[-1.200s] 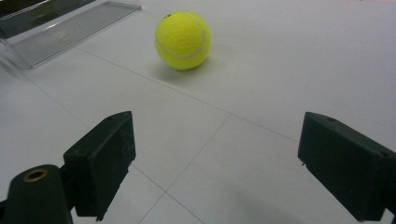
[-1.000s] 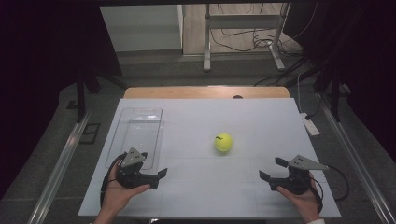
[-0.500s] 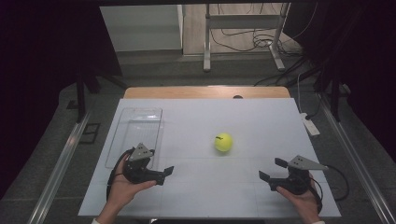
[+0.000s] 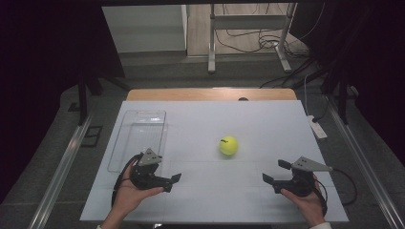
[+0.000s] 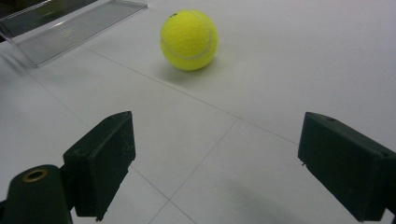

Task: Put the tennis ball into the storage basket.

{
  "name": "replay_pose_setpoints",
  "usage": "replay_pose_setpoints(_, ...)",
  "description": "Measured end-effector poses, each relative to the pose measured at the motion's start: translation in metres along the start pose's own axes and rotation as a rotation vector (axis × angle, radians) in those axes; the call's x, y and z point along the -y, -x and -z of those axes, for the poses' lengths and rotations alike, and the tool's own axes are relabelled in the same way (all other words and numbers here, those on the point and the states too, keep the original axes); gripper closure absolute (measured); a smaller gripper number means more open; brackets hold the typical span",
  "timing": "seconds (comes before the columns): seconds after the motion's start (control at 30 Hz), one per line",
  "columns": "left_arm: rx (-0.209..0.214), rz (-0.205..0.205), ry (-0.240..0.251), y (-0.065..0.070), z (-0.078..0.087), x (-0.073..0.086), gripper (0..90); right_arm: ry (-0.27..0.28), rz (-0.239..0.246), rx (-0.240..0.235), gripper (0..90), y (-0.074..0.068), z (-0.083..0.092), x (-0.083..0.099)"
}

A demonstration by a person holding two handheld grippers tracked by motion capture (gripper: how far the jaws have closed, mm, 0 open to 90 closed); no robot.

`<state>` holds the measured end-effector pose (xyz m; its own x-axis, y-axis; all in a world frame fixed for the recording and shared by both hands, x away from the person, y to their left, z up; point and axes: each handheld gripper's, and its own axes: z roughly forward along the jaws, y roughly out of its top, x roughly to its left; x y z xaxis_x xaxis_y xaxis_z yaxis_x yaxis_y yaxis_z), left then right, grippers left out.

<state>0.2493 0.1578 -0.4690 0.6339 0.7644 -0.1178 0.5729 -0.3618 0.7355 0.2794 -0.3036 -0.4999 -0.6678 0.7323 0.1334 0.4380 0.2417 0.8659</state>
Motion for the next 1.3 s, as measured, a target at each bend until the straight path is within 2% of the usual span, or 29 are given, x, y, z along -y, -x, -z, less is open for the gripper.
replay_pose_setpoints(0.3,0.019,-0.016,-0.017,0.006,-0.013,-0.011,6.4,-0.007,0.008,-0.001,11.4,0.000,-0.002,0.000)
replay_pose_setpoints(0.37,0.026,-0.031,-0.028,0.009,-0.018,-0.014,6.4,-0.008,0.011,-0.004,11.4,0.000,-0.001,0.000)
replay_pose_setpoints(0.7,0.049,-0.054,-0.033,0.016,-0.028,-0.025,6.4,-0.010,0.013,-0.009,11.5,-0.001,-0.001,0.001)
replay_pose_setpoints(0.87,0.059,-0.065,-0.053,0.020,-0.035,-0.025,6.4,-0.010,0.013,-0.004,11.3,-0.001,-0.001,0.001)
replay_pose_setpoints(1.03,0.059,-0.062,-0.051,0.019,-0.036,-0.029,6.4,-0.013,0.012,-0.005,11.3,-0.001,-0.001,0.001)
replay_pose_setpoints(1.3,0.073,-0.081,-0.056,0.023,-0.043,-0.041,6.5,-0.017,0.012,-0.007,11.2,-0.002,-0.001,0.003)
